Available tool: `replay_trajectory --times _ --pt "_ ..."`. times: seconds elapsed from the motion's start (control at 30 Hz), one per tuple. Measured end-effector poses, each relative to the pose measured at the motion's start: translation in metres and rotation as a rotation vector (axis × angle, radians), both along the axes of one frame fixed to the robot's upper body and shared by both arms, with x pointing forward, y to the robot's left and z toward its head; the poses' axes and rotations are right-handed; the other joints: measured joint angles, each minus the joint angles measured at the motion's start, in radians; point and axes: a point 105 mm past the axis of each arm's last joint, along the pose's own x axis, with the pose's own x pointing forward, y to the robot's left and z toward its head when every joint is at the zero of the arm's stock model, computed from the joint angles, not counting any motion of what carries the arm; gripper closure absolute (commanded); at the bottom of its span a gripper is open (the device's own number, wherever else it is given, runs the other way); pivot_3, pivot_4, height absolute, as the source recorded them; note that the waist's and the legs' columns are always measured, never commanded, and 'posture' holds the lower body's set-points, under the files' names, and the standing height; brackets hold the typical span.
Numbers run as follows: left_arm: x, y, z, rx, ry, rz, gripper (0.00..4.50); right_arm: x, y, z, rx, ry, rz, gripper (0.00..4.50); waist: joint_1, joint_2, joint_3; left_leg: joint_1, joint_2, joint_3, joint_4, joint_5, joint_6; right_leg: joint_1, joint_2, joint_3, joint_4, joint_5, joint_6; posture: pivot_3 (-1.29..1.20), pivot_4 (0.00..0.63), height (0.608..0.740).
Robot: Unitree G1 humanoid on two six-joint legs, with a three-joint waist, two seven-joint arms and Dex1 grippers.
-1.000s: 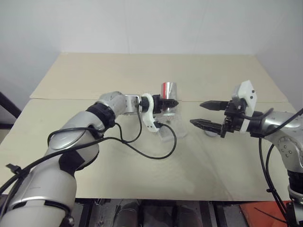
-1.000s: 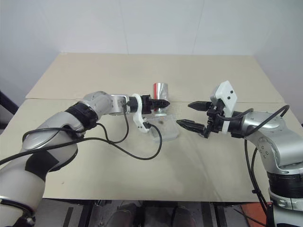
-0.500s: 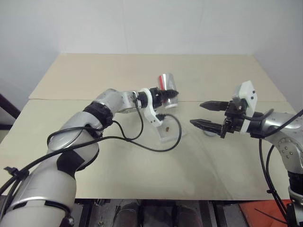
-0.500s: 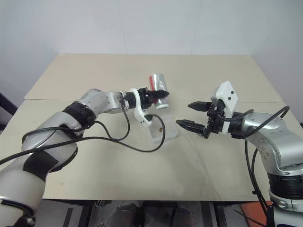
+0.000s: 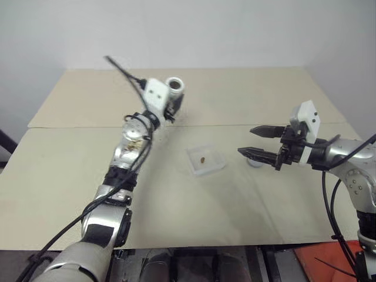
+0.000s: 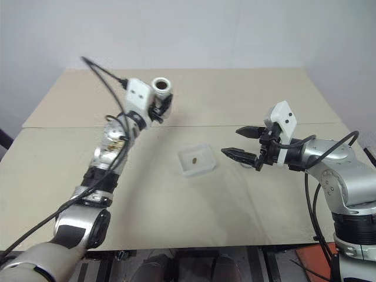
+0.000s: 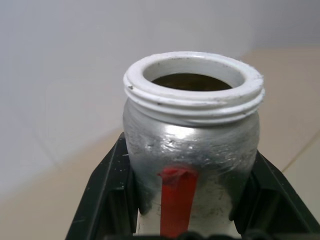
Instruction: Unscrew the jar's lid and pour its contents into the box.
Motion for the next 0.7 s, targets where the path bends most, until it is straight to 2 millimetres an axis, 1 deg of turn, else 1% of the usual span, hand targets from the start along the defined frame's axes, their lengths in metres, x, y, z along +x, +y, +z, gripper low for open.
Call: replay_trajectory --times 0.07,0.13,0.2,0.43,0.53,0.67,0.7 --pt "-0.006 0.007 -0.014 -0.019 0.057 -0.009 2.54 0.0 0.0 0.0 0.001 0.0 0.001 0.1 0.0 0.0 0.0 0.002 0.0 0.0 0.0 0.0 0.0 0.001 0.0 0.001 0.001 0.0 0.0 0.0 0.15 0.74" --pt "-0.012 0.011 -0.034 -0.023 0.117 -0.014 2.54 0.0 0.001 0.0 0.003 0.0 0.003 0.1 0.002 0.0 0.0 0.002 -0.001 0.0 0.0 0.0 0.0 0.001 0.0 0.001 0.001 0.0 0.0 0.0 0.15 0.74" --pt "-0.015 0.015 -0.05 -0.031 0.161 -0.003 2.54 0.0 0.001 0.0 0.004 0.0 0.006 0.1 0.007 0.0 0.0 0.002 -0.001 0.0 0.0 0.0 0.0 0.001 0.0 0.001 0.001 0.0 0.0 0.0 0.15 0.74" --pt "-0.026 0.021 -0.07 -0.016 0.103 0.046 2.54 -0.003 0.004 0.001 0.009 -0.001 0.025 0.1 0.016 0.0 0.0 0.002 -0.001 -0.001 0.0 0.0 0.0 0.001 0.0 0.001 0.001 0.0 0.0 0.0 0.15 0.74" --pt "-0.029 0.019 -0.075 -0.029 0.101 0.043 2.54 -0.003 0.005 0.001 0.011 -0.001 0.028 0.1 0.016 0.0 0.0 0.002 -0.001 -0.001 0.0 0.0 0.0 0.001 0.0 0.001 0.001 0.0 -0.001 0.0 0.15 0.74" --pt "-0.033 0.02 -0.087 -0.036 0.124 0.046 2.54 -0.004 0.005 0.001 0.008 -0.002 0.027 0.1 0.014 0.0 0.0 0.002 -0.001 -0.001 0.0 0.0 0.0 0.001 0.0 0.001 0.001 0.0 -0.001 0.0 0.15 0.74" --pt "-0.033 0.02 -0.089 -0.037 0.128 0.047 2.19 -0.004 0.005 0.001 0.008 -0.001 0.026 0.04 0.014 0.0 0.0 0.002 -0.001 -0.001 0.0 0.0 0.0 0.001 0.0 0.001 0.001 0.0 -0.001 0.0 0.15 0.74"
